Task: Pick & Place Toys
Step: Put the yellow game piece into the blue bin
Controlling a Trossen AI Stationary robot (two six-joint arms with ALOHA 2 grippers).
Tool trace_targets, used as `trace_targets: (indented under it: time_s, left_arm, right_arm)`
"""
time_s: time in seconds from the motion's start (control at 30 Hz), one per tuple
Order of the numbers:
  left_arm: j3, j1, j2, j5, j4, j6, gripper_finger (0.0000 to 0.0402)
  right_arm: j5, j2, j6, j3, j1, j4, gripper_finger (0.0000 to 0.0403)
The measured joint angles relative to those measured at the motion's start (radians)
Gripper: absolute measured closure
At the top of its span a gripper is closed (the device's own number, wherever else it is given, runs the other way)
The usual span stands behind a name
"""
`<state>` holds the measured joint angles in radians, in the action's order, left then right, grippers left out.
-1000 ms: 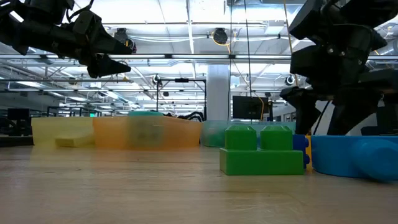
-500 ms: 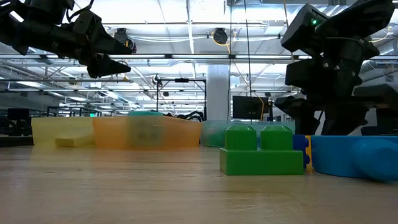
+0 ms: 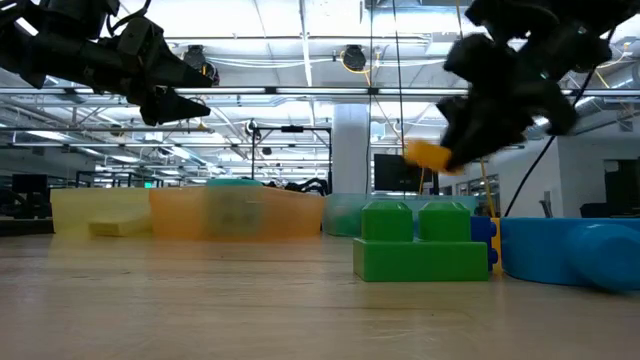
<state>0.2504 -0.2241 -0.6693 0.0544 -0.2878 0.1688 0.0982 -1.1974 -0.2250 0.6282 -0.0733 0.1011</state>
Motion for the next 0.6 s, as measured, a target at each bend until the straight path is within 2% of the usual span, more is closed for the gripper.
trace_targets:
  time_s: [0.13,0.27,0.53,0.6]
  left_arm:
    - [0.0,0.0,0.0,0.0,0.0,-0.006,0.0009]
    - [0.0,0.0,0.0,0.001,-0.001,-0.007,0.0009]
    - [0.0,-0.001,0.0,0.007,-0.001,-0.012,0.0009]
    - [0.0,-0.001,0.0,0.022,-0.001,-0.012,0.0009]
  right_arm:
    - [0.055,0.05,0.058,0.0,0.071,-0.137,0.0295]
    - [0.061,0.053,0.044,0.0,0.192,-0.241,0.0311]
    - [0.052,-0.009,0.085,0.001,0.607,-0.277,0.0308]
    - [-0.013,-0.046,0.103,0.001,0.703,-0.276,0.0308]
